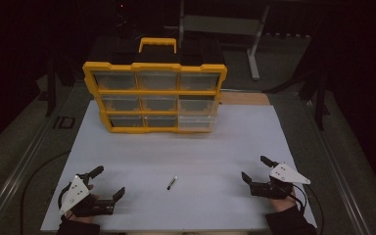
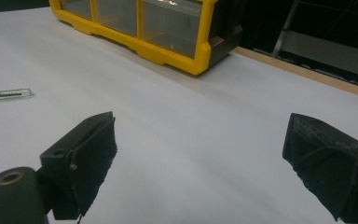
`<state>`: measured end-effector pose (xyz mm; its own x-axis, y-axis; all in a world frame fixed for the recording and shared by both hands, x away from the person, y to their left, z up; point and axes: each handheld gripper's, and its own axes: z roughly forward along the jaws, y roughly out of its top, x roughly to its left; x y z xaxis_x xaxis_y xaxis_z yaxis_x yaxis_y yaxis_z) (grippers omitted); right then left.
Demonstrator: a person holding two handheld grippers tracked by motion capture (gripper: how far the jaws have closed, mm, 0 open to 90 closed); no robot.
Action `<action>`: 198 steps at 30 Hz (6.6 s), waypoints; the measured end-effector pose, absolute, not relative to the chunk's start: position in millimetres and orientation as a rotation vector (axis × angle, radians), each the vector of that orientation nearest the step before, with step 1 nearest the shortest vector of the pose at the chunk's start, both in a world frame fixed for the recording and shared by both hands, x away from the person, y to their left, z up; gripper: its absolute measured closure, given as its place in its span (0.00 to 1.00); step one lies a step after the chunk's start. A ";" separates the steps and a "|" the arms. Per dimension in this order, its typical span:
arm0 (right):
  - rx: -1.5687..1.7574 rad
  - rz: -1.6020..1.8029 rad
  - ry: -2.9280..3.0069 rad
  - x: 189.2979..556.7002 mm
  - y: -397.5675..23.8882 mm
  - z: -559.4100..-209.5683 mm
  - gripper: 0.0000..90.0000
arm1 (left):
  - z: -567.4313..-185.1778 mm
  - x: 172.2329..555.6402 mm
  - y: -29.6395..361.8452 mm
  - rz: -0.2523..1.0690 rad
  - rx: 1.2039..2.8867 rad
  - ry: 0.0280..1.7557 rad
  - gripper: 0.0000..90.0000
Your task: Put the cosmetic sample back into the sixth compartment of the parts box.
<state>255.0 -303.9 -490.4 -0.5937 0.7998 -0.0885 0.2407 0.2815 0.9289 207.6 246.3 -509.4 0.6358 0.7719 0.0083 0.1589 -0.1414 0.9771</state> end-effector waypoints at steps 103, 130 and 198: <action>0.917 1.351 1.992 253.8 -298.6 -485.6 0.10 | -477.7 262.4 90.7 0.348 1.973 0.920 0.00; 0.918 1.338 2.004 254.1 -297.9 -487.2 0.11 | -502.6 271.0 80.6 0.281 2.144 1.029 0.15; 0.901 1.335 1.989 253.0 -299.2 -484.7 0.11 | -476.8 308.7 88.4 0.125 2.512 0.726 0.91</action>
